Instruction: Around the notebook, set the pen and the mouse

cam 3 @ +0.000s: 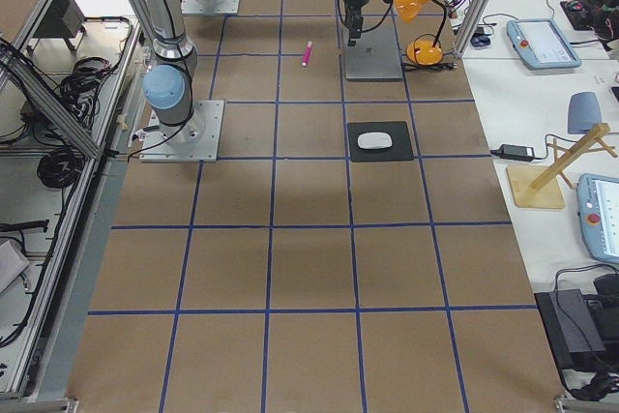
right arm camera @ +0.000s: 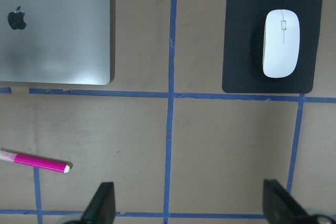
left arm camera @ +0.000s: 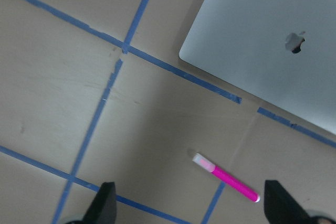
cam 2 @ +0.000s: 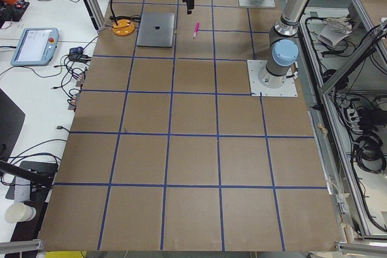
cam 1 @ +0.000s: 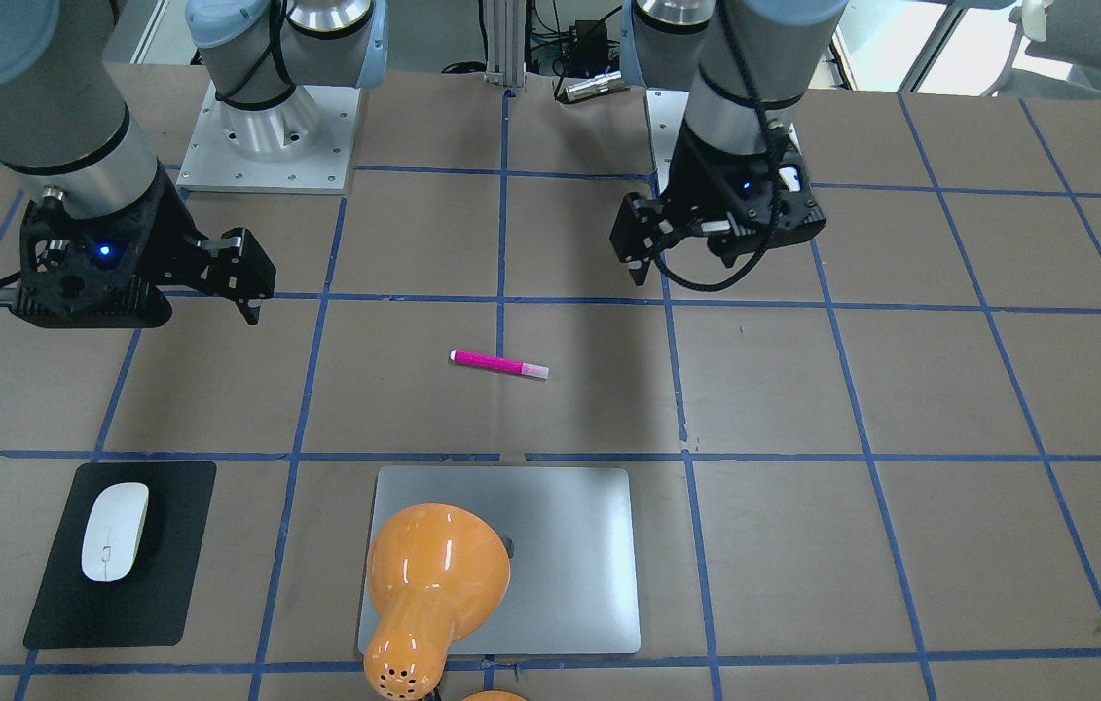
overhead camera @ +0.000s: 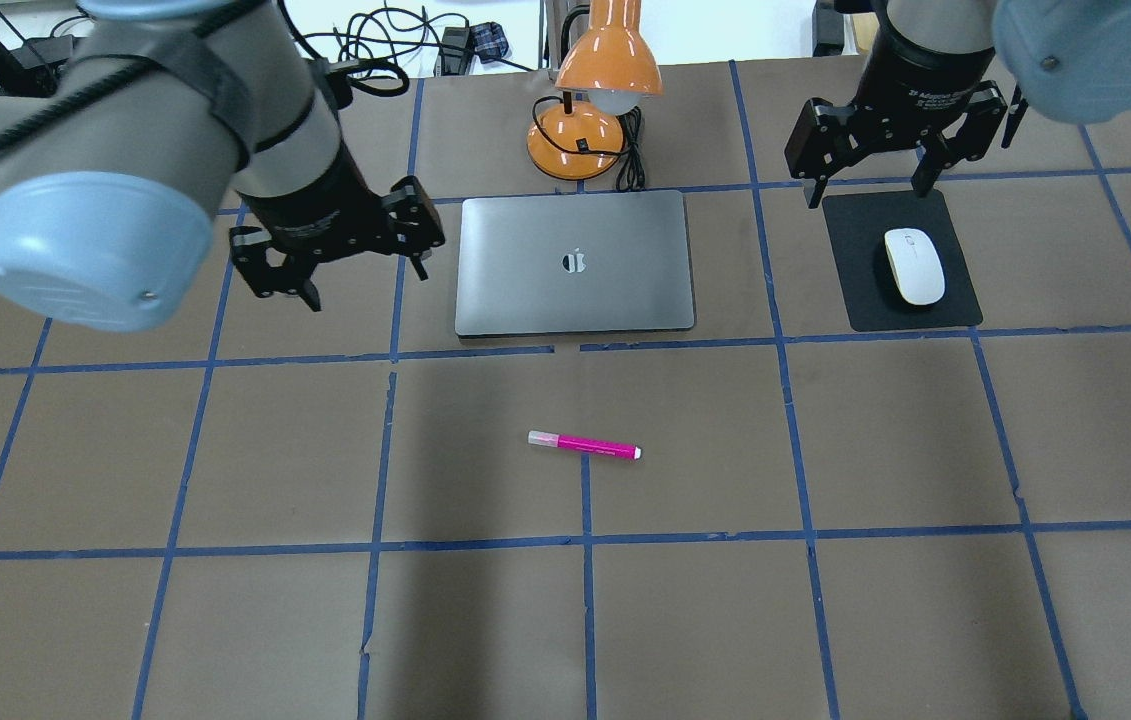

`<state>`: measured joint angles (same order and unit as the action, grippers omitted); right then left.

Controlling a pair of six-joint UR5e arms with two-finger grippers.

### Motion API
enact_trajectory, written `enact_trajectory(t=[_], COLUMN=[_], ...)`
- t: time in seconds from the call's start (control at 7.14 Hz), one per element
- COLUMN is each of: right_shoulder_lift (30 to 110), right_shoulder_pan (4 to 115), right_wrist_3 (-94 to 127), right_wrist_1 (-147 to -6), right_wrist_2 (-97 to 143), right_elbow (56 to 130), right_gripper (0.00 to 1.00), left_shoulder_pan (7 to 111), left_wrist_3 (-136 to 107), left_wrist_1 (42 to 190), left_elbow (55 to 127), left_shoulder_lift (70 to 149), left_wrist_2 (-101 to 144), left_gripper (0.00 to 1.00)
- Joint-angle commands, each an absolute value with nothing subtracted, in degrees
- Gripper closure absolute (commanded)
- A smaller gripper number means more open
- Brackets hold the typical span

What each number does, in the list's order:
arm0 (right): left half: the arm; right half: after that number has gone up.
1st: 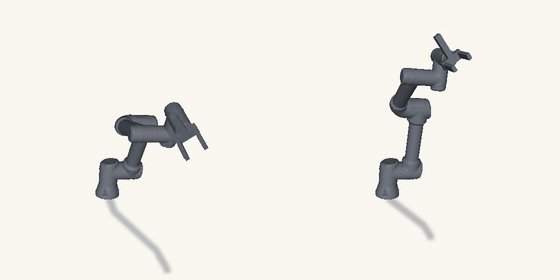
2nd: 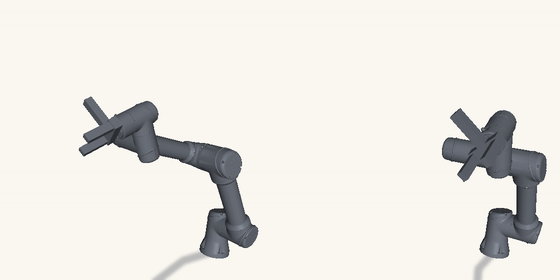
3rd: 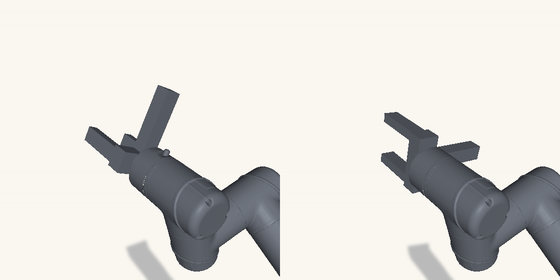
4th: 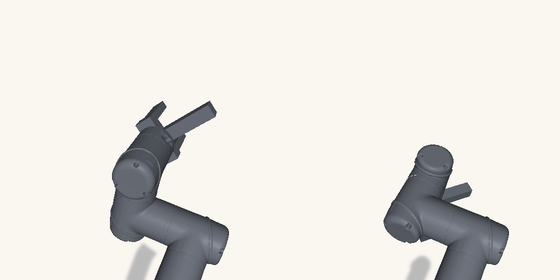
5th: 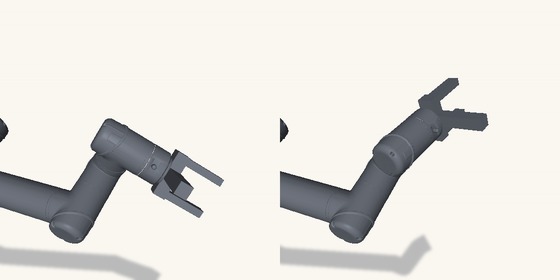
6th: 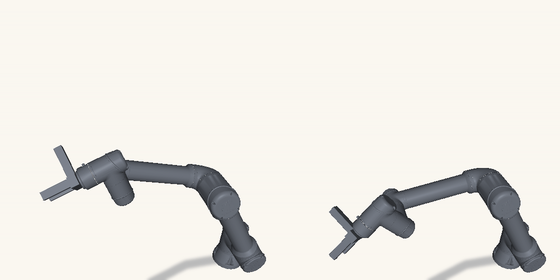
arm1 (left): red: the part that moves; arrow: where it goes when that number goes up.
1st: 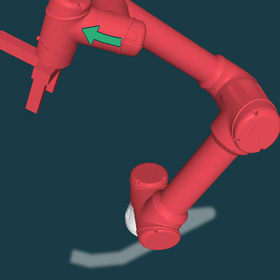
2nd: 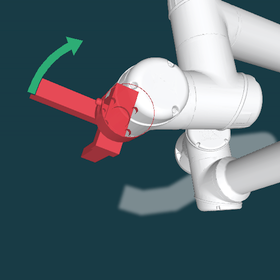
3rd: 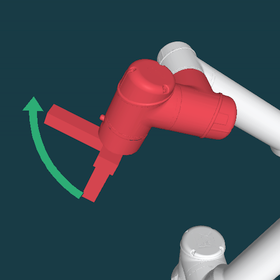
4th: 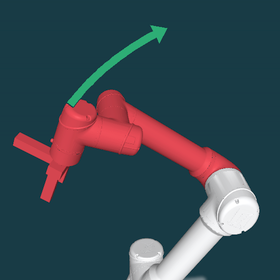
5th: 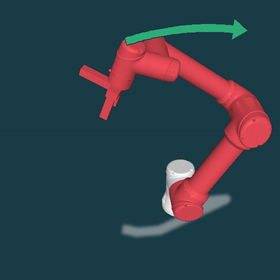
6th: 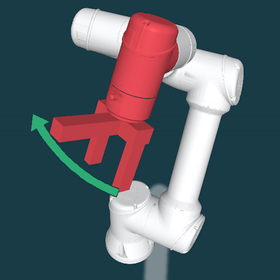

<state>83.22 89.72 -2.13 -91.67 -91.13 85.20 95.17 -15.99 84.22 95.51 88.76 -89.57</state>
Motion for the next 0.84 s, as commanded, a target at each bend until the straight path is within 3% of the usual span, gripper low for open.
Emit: enact_trajectory(t=[0.0,0.7], right_shoulder_lift=[86.9,89.1], right_shoulder_pan=[90.2,91.4], right_wrist_3=[1.2,1.3], right_wrist_1=[-91.5,-90.4], right_wrist_2=[-90.8,-86.7], right_elbow=[85.0,87.4], right_gripper=[0.0,0.0], left_shoulder_pan=[88.1,87.7], left_wrist_3=[-1.4,-1.5], left_wrist_1=[88.8,89.6], left_elbow=[95.4,95.2], left_shoulder_lift=[84.4,83.7], left_wrist_2=[-89.6,-89.3], left_gripper=[0.0,0.0])
